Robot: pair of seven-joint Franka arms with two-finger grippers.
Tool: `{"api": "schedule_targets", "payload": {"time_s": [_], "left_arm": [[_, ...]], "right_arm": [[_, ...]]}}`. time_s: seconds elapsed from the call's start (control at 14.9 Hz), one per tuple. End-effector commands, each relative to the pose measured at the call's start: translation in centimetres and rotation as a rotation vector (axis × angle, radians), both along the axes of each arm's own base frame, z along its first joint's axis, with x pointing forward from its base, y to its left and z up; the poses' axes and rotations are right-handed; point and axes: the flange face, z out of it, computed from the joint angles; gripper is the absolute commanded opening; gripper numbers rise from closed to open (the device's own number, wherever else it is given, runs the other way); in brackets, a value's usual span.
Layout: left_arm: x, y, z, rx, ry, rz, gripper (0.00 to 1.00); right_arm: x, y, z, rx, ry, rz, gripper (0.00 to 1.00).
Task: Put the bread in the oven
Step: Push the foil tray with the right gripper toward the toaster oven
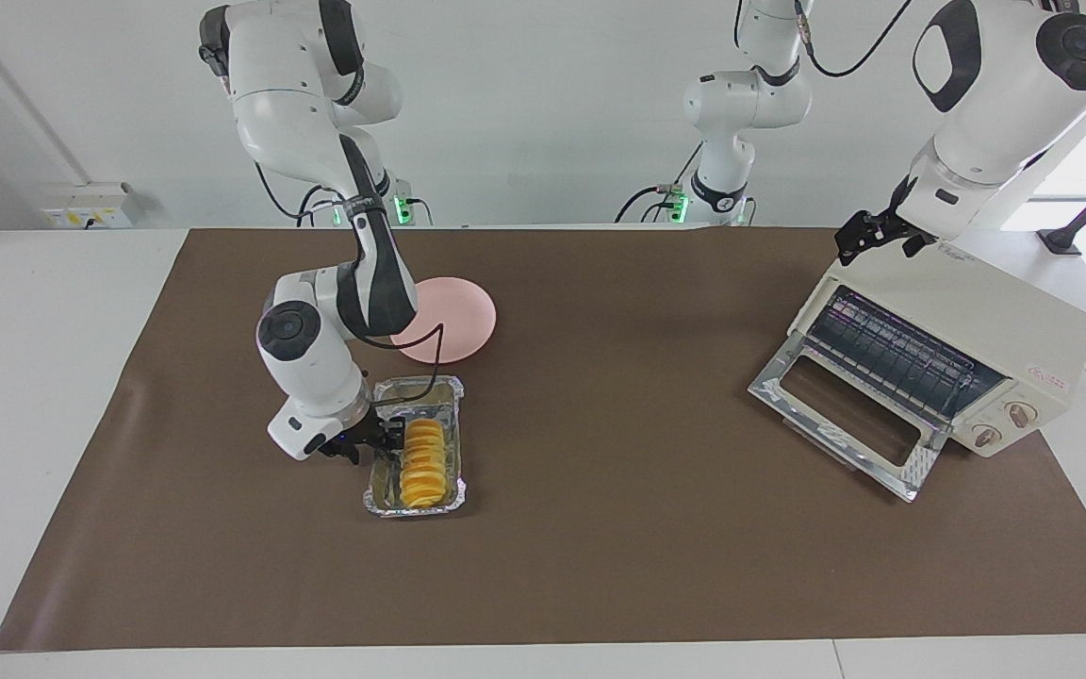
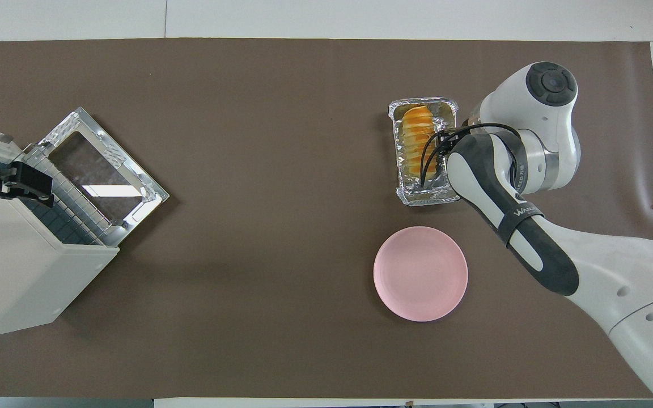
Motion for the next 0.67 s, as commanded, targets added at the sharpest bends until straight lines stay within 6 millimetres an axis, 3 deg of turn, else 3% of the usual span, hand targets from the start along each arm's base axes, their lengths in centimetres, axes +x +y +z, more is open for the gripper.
{"api": "schedule_targets", "payload": {"time_s": [0.0,0.4,0.61], "left_arm": [[-0.4,0.2,0.4,-0.018,-0.015,0.005,1.0],[-0.4,0.2,0.4,-0.019,-0.018,0.005,1.0],[-0.4,0.2,0.4,-0.019,-0.018,0.005,1.0]], "right_arm": [[-0.6,0.1,1.0,-0.001,-0.015,0.01,0.0],[0.0,0.5,2.6,0.012,-0.01,0.004,0.0],[1.0,1.1,6.4,0.019,0.017,-0.007,0.0]]}}
